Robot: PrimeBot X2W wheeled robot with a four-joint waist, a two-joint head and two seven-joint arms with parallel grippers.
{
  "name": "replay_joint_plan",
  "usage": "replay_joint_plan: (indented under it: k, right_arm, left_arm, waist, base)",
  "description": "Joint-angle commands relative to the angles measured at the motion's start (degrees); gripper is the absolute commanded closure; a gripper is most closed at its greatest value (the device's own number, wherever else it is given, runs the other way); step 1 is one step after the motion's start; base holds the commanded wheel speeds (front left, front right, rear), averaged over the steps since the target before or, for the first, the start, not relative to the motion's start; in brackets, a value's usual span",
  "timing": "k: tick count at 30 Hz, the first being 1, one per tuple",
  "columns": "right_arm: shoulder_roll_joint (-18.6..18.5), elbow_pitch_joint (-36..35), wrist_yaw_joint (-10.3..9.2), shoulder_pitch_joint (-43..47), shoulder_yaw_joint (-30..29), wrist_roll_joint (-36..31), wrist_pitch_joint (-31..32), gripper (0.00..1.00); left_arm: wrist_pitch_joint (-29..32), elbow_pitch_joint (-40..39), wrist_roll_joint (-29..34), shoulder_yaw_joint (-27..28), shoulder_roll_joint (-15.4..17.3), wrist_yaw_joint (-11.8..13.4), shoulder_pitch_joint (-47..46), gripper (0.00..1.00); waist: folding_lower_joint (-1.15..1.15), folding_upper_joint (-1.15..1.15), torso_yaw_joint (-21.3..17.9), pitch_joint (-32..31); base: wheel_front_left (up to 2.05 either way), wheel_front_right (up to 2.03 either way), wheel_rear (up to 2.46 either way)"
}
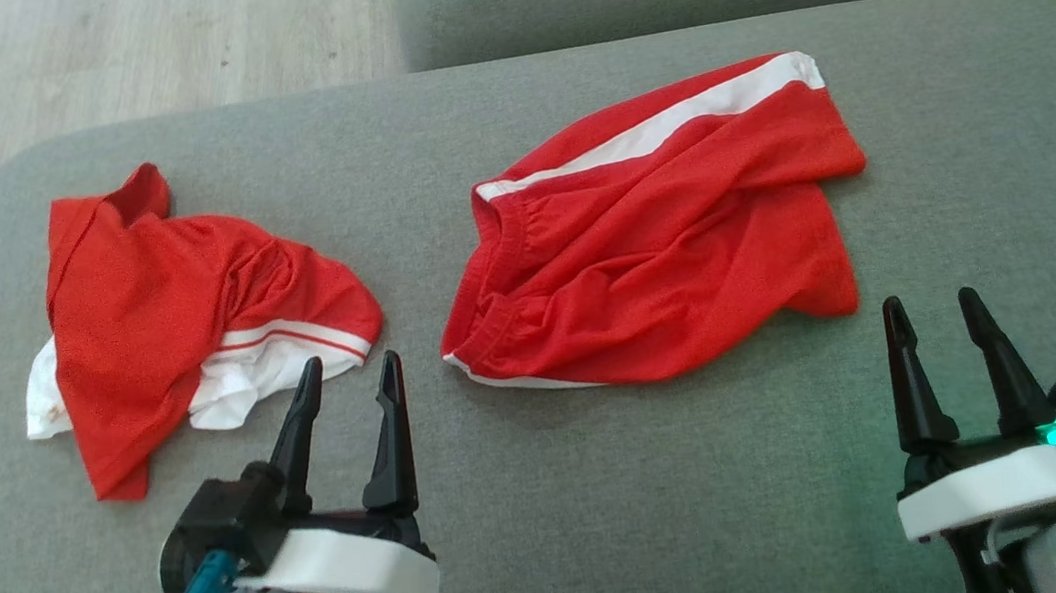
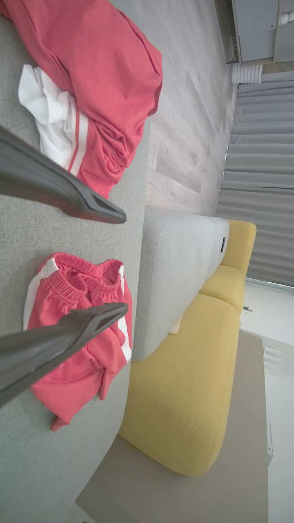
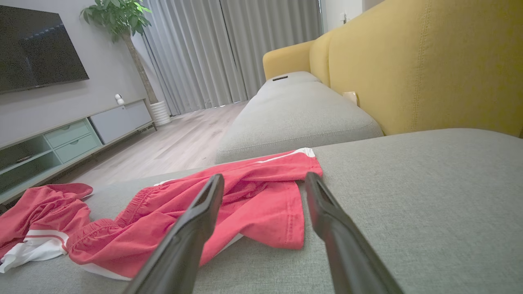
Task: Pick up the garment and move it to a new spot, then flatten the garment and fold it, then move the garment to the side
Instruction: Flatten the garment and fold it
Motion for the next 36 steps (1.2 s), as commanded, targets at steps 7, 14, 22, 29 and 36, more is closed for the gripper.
replay_joint_plan:
  k: [7,14,22,29,36]
  right_arm:
    - [-0.3,2.2,-0.05,-4.9,-1.0,-2.3,1.0,0.0]
    - [-0.3,11.5,-0.05,-12.5,-5.7,0.8,6.8,0.0]
    - [-0.3,23.7,-0.05,-20.8,-9.3,4.7,12.0,0.0]
    - [-0.3,28.6,-0.05,-24.3,-8.5,5.7,12.5,0.0]
    - [-0.8,30.8,-0.05,-26.0,-4.4,6.1,10.3,1.0]
  left_arm:
    - [-0.7,-2.2,0.0,0.9,0.0,0.0,-2.8,0.0]
    - [-0.7,-2.3,-0.4,-0.4,0.0,-0.4,-4.5,0.0]
    - [-0.7,-1.6,-0.6,-1.9,0.0,-0.4,-6.2,0.0]
    - [-0.7,-1.4,-0.6,-2.2,0.0,-0.2,-6.6,0.0]
    - [-0.7,-1.0,-0.6,-2.0,0.0,0.0,-6.5,0.0]
  waist:
    - [0.0,0.0,1.8,2.4]
    - [0.0,0.0,4.0,5.7]
    - [0.0,0.0,6.0,8.1]
    - [0.0,0.0,6.3,8.6]
    - [0.0,0.0,5.4,8.3]
  base:
    - [0.0,0.0,0.0]
    - [0.0,0.0,0.0]
    - [0.0,0.0,0.0]
    - [0.0,0.0,0.0]
    - [0.0,0.0,0.0]
